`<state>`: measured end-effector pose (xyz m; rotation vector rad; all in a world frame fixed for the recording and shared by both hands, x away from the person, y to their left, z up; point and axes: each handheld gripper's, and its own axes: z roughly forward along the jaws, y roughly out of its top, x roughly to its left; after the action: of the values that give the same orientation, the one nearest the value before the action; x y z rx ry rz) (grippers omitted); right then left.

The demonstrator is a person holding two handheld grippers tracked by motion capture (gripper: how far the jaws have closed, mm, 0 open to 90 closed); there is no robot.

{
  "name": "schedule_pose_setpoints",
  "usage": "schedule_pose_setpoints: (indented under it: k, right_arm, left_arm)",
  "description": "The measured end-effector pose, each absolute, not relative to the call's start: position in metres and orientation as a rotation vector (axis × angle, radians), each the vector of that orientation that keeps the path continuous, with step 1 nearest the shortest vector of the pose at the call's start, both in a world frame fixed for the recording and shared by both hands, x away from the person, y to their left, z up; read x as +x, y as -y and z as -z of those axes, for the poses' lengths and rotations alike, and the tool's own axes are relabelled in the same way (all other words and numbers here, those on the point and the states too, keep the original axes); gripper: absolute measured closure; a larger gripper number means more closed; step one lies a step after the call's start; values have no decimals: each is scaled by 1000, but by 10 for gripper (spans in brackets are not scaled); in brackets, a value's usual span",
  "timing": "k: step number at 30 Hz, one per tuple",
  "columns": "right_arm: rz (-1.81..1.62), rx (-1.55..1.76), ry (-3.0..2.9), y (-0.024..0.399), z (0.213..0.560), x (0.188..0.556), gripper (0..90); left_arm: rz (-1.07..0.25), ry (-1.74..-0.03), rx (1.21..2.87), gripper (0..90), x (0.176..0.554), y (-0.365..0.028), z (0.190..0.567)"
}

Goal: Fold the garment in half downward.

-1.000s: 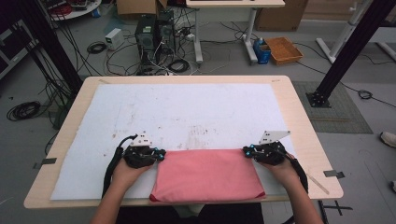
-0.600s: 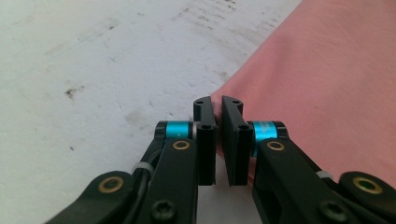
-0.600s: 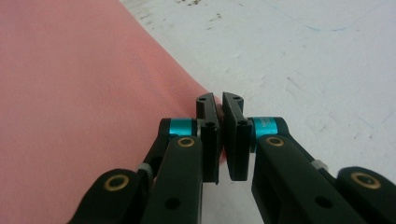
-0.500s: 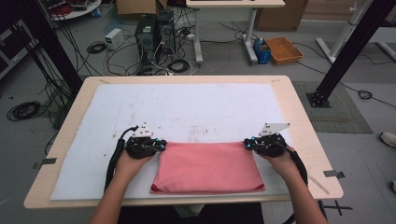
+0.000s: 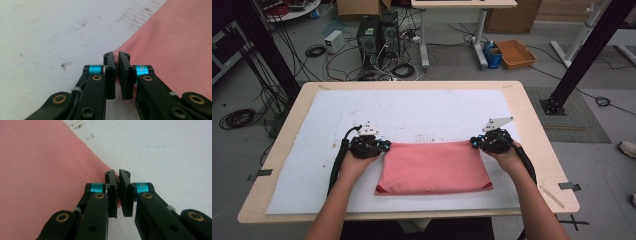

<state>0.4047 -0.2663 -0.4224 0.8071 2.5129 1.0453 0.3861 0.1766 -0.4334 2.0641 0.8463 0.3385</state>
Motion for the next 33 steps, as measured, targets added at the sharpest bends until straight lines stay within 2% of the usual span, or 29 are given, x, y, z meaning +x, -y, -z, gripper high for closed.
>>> schedule_pose_setpoints:
  k: [11, 13, 15, 17, 19, 20, 22, 23, 24, 30, 33]
  right_arm:
    - [-1051, 883, -2502, 272, 433, 421, 857]
    - [-1048, 883, -2500, 272, 434, 421, 837]
    - [-1049, 888, -2477, 272, 433, 420, 751]
    - [-1069, 929, -2448, 274, 430, 419, 673]
    - [-1086, 958, -2413, 278, 428, 417, 558]
    - [-1099, 969, -2407, 280, 427, 417, 545]
    - [-1110, 975, -2396, 281, 425, 415, 521]
    - [-1127, 976, -2375, 283, 424, 413, 498]
    - [-1157, 985, -2348, 286, 422, 410, 465]
    - [-1186, 1020, -2313, 293, 422, 403, 358]
    - [-1220, 1045, -2280, 297, 422, 398, 306]
  left_arm:
    - [-350, -855, 2093, 841, 401, -171, 433]
    - [-355, -857, 2087, 822, 401, -171, 432]
    - [-354, -858, 2070, 802, 400, -172, 431]
    - [-371, -866, 2064, 761, 398, -173, 428]
    - [-394, -863, 2056, 680, 396, -175, 425]
    - [-406, -866, 2045, 644, 395, -176, 424]
    - [-411, -871, 2033, 493, 394, -177, 423]
    - [-414, -865, 2026, 493, 391, -180, 422]
    - [-426, -872, 2009, 416, 390, -181, 422]
    - [-403, -888, 1952, 340, 383, -189, 421]
    - [-432, -887, 1937, 289, 378, -192, 420]
